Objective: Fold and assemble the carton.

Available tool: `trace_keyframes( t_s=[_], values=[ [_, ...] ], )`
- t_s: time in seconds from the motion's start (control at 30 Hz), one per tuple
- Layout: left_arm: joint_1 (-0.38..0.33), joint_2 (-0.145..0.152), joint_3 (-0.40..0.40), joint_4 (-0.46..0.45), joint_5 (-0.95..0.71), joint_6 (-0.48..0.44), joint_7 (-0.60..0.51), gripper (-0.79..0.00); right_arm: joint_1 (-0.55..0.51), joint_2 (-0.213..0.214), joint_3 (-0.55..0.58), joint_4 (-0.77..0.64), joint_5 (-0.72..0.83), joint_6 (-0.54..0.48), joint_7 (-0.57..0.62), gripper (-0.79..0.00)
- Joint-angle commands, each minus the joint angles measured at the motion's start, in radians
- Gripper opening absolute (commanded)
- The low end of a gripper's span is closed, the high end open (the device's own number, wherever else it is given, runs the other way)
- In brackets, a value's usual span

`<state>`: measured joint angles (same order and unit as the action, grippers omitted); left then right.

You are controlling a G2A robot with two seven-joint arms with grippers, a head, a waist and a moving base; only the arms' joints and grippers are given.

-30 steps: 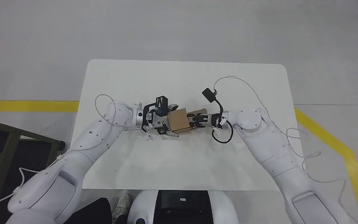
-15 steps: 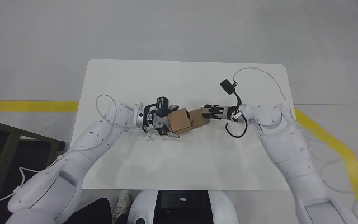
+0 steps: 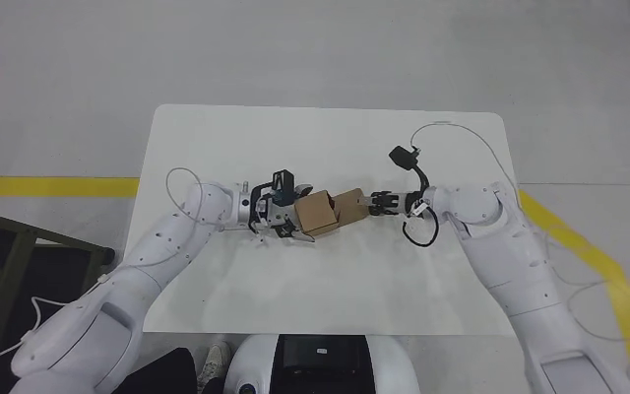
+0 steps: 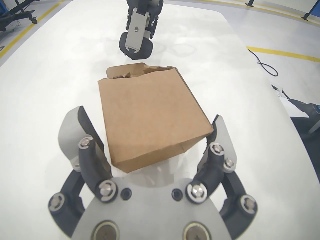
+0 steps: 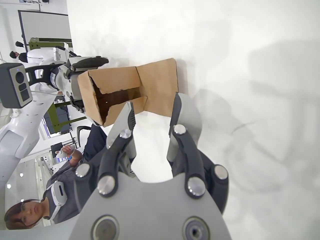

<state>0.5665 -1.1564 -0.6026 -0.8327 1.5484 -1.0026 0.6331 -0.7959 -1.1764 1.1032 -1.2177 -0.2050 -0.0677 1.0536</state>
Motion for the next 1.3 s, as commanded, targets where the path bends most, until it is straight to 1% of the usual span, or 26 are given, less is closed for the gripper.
trace_keyframes(
  t_s=[0.0, 0.1, 0.23, 0.3, 0.53, 0.93, 1.1, 1.27],
  values=[
    [0.011, 0.004, -0.008, -0.007, -0.005, 0.004, 0.001, 0.0, 0.007, -0.001, -0.006, 0.015, 0.0, -0.014, -0.005, -0.496],
    [0.026, 0.01, -0.021, -0.015, -0.011, 0.007, -0.001, 0.0, 0.018, -0.003, -0.016, 0.038, -0.001, -0.031, -0.013, -0.499],
    [0.047, 0.018, -0.036, -0.03, -0.015, 0.009, -0.009, 0.0, 0.034, -0.007, -0.028, 0.069, -0.003, -0.043, -0.028, -0.477],
    [0.055, 0.02, -0.042, -0.038, -0.017, 0.008, -0.015, 0.0, 0.041, -0.008, -0.032, 0.084, -0.001, -0.045, -0.036, -0.48],
    [0.07, 0.026, -0.062, -0.057, -0.028, 0.001, -0.04, 0.0, 0.053, -0.015, -0.046, 0.114, 0.039, -0.071, -0.029, -0.471],
    [0.071, 0.023, -0.074, -0.068, -0.037, -0.01, -0.068, 0.0, 0.075, -0.031, -0.092, 0.166, 0.085, -0.087, -0.026, -0.459],
    [0.069, 0.021, -0.074, -0.065, -0.034, -0.01, -0.071, 0.0, 0.074, -0.037, -0.093, 0.177, 0.164, -0.114, 0.006, -0.465],
    [0.068, 0.019, -0.071, -0.063, -0.033, -0.01, -0.07, 0.0, 0.073, -0.036, -0.087, 0.158, 0.189, -0.118, 0.023, -0.471]
  ],
)
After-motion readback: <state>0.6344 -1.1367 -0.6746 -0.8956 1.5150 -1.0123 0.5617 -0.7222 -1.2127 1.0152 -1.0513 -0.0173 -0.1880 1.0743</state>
